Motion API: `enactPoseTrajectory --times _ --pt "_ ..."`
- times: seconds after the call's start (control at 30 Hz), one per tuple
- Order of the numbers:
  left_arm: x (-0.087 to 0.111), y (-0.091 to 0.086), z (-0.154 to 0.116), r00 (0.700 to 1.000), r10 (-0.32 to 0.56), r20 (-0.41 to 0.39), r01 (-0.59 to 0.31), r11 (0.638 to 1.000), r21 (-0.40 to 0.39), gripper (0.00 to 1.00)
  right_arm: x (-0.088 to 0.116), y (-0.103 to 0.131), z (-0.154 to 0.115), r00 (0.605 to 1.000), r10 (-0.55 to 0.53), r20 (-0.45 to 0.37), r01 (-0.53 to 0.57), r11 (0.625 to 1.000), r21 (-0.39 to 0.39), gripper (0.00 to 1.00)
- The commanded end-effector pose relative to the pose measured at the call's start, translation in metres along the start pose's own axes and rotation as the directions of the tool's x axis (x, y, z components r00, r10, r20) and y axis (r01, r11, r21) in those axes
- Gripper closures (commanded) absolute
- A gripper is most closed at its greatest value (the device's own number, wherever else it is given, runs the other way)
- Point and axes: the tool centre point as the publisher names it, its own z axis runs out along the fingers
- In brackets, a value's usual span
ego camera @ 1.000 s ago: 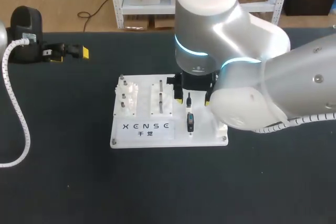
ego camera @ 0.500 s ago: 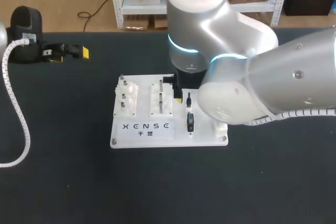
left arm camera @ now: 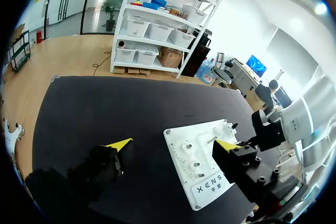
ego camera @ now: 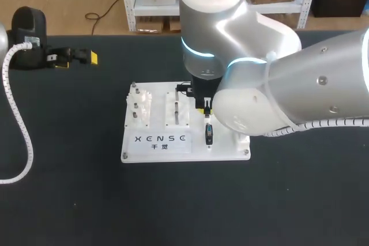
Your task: Insert the USB connector, Ethernet cable, and multi-pin plug into their matching sockets one by one.
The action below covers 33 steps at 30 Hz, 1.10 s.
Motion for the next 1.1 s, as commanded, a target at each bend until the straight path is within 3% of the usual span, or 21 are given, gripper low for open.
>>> enactPoseTrajectory --times 0.03,0.27,0.5,0.77,1.1 --pt "0.000 0.000 0.000 1.000 0.000 0.000 0.000 1.000 0.000 0.00 0.001 -0.003 -0.006 1.000 0.000 0.026 0.000 1.000 -0.010 1.00" --pt "0.000 0.000 0.000 1.000 0.000 0.000 0.000 1.000 0.000 0.00 -0.005 -0.009 -0.022 0.998 0.007 0.057 -0.005 0.999 -0.038 1.00" --pt "0.000 0.000 0.000 1.000 0.000 0.000 0.000 1.000 0.000 0.00 -0.012 -0.031 -0.032 0.996 0.033 0.078 -0.030 0.999 -0.036 1.00" --pt "0.000 0.000 0.000 1.000 0.000 0.000 0.000 1.000 0.000 0.00 -0.012 -0.062 -0.027 0.995 0.068 0.073 -0.068 0.998 0.000 1.00" --pt "0.000 0.000 0.000 1.000 0.000 0.000 0.000 1.000 0.000 0.00 -0.012 -0.075 -0.020 0.994 0.090 0.062 -0.091 0.996 0.017 1.00"
